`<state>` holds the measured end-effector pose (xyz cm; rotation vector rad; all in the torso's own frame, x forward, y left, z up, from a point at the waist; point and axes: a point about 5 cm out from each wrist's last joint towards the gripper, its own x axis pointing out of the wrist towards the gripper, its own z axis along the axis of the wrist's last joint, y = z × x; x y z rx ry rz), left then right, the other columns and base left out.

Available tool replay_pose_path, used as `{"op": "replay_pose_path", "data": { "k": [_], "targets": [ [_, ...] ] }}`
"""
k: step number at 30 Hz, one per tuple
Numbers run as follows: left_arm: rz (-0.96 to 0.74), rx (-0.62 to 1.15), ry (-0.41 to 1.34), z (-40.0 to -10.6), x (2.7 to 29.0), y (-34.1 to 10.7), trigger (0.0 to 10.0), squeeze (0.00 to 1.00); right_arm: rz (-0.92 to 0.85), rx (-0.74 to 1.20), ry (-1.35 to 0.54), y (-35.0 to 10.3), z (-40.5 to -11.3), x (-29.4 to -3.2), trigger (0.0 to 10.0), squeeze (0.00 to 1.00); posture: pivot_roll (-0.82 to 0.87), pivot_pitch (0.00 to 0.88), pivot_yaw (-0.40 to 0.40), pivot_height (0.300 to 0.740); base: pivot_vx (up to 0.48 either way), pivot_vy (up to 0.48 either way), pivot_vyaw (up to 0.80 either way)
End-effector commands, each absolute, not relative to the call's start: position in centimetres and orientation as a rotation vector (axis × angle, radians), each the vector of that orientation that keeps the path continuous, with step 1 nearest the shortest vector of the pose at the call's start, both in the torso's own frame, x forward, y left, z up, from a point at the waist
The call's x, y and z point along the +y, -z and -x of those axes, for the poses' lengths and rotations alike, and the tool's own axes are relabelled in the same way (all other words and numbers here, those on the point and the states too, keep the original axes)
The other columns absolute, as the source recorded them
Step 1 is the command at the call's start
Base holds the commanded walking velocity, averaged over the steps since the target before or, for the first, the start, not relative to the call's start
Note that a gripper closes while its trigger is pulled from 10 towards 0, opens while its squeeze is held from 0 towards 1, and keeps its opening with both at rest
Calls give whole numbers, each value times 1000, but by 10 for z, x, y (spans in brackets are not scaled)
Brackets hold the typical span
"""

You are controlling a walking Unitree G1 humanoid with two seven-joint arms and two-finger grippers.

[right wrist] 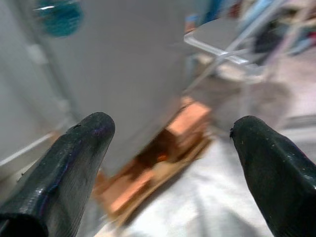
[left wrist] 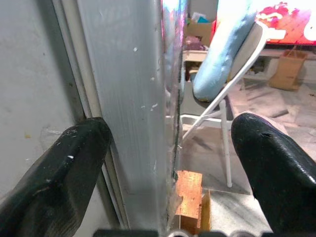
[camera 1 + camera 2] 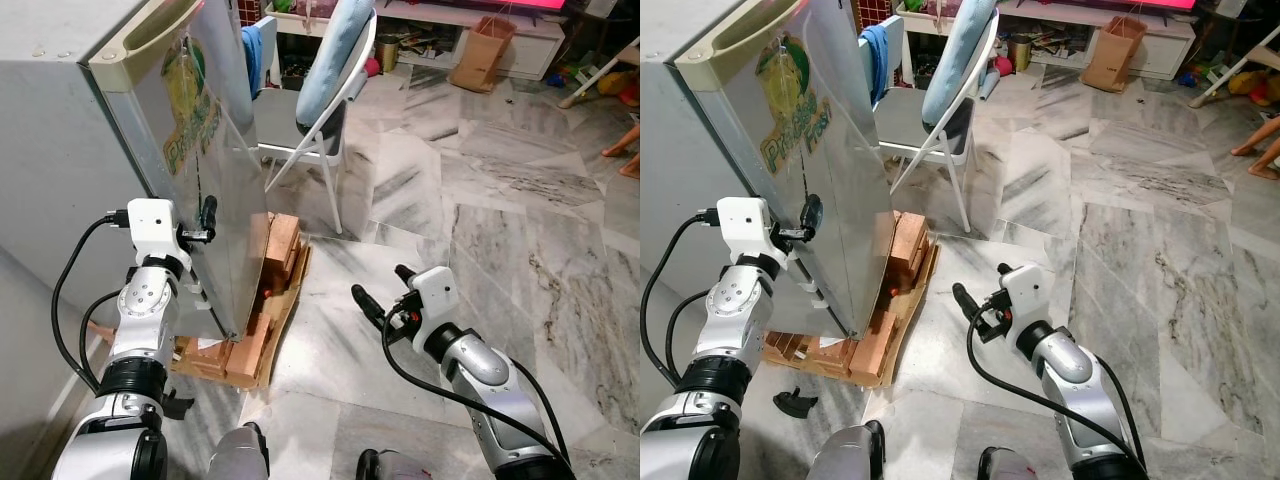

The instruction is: Restocking fridge

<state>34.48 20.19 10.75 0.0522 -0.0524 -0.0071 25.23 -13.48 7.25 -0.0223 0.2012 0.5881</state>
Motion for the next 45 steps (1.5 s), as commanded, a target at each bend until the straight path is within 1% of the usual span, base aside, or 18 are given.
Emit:
{"op": "replay_pose_path", "data": {
  "k": [1,7,9,10,13,14,16,20,22,23,25,26,28,32,36,40,42,45],
  "targets": [
    [-80,-40,37,-350,196,-110,10000,0,5,213,-642,-74,-247,-130,10000,0,91,88,-3,740,0,0,0],
    [-84,-20,88,-365,180,-118,10000,0,9,308,-759,-66,-223,-143,10000,0,84,86,-2,740,0,0,0],
    [-68,-21,163,-367,166,-119,10000,0,23,320,-752,-65,-222,-149,10000,0,81,83,1,740,0,0,0],
    [-52,-47,243,-368,144,-123,10000,0,33,330,-744,-64,-221,-152,10000,0,80,83,2,740,0,0,0],
    [-40,-67,297,-367,128,-126,10000,0,40,336,-739,-64,-221,-154,10000,0,82,82,1,740,0,0,0],
    [-17,-116,476,-360,73,-134,10000,0,33,364,-739,-61,-217,-159,10000,0,90,82,0,740,0,0,0],
    [-1,-155,615,-347,29,-140,10000,0,15,384,-748,-59,-211,-162,10000,0,92,82,-3,740,0,0,0],
    [59,-161,752,-326,-21,-141,10000,0,16,373,-785,-62,-200,-159,10000,0,75,80,0,740,0,0,0],
    [26,-153,737,-326,-19,-136,10000,0,19,355,-785,-68,-202,-151,10000,0,68,77,4,740,0,0,0],
    [18,-126,639,-336,1,-130,10000,0,37,329,-777,-74,-209,-140,10000,0,65,76,12,740,0,0,0],
    [21,-115,600,-340,10,-128,10000,0,46,320,-774,-76,-211,-136,10000,0,65,75,14,740,0,0,0],
    [19,-102,531,-346,30,-126,10000,0,42,307,-766,-79,-217,-127,10000,0,64,74,17,740,0,0,0],
    [-2,-108,481,-350,50,-126,10000,0,47,285,-764,-82,-223,-115,10000,0,66,74,17,740,0,0,0],
    [-1,-135,426,-350,81,-127,10000,0,52,233,-756,-88,-226,-85,10000,0,73,70,13,740,0,0,0],
    [-3,-115,313,-341,112,-113,10000,0,34,139,-643,-100,-225,-49,10000,0,79,56,15,740,126,-360,0],
    [-21,-86,302,-329,117,-98,10000,0,64,109,-594,-105,-239,-41,10000,0,72,46,12,740,0,-422,0],
    [-52,-71,327,-320,117,-91,10000,0,69,118,-557,-105,-246,-43,10000,0,75,45,12,740,0,-428,0],
    [-121,-97,386,-309,114,-88,10000,0,86,119,-501,-100,-247,-120,10000,0,78,41,13,740,284,-384,-488]
  ]
}}
